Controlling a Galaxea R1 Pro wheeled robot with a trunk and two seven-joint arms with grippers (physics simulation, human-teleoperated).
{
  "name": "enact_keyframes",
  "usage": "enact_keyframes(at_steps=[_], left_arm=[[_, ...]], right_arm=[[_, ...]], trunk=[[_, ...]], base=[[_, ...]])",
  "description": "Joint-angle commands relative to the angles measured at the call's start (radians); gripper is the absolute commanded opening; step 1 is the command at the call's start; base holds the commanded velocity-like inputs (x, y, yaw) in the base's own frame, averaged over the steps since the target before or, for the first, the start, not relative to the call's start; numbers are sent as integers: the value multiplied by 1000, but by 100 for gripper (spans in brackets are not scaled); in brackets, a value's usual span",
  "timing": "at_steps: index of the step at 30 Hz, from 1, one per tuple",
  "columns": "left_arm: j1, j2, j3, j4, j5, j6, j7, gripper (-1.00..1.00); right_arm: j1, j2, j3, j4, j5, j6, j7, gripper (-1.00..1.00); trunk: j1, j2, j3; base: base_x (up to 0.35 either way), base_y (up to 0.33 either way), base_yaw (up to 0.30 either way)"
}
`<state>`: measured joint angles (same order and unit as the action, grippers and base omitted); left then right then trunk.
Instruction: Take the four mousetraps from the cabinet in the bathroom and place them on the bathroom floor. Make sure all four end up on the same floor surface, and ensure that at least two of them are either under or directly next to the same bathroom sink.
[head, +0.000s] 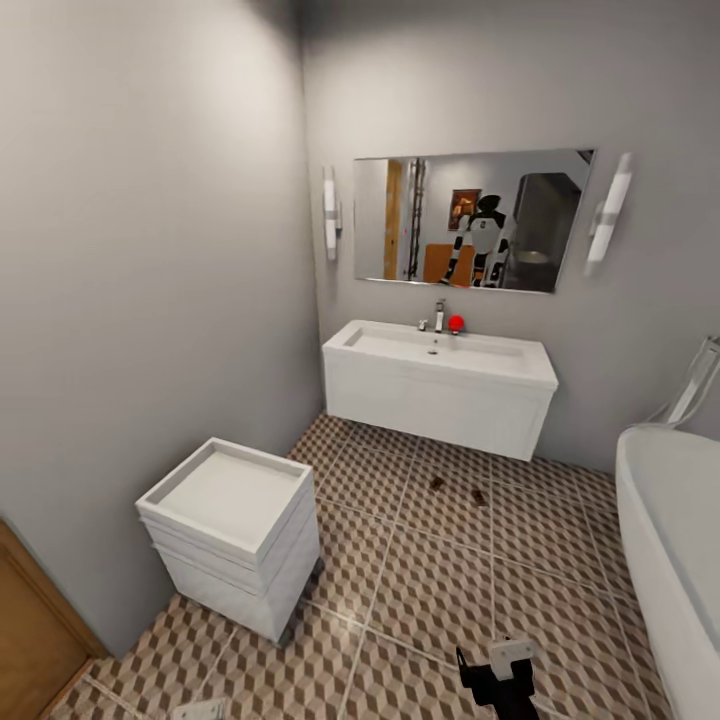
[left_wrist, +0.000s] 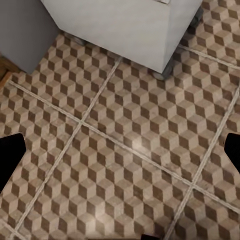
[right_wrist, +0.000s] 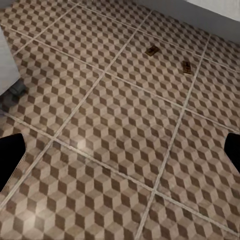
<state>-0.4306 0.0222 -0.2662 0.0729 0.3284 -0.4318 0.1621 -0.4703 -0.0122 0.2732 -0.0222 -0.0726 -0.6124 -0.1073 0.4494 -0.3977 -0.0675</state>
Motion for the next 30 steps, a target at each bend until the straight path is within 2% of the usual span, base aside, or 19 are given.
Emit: enact_keyframes(at_steps=[1,30], left_arm=[[-2,-1,-8,4,5,-5,2,100],[-2,-2,-8,4,5,-4,2,100]], right_arm=[[-1,0,9,0,-7,-2,-3,100],[-1,1,9,1,-7,0,-3,100]], trunk=[[1,-2,-2],[1,-2,-2]], base=[[0,0,286],[0,0,286]])
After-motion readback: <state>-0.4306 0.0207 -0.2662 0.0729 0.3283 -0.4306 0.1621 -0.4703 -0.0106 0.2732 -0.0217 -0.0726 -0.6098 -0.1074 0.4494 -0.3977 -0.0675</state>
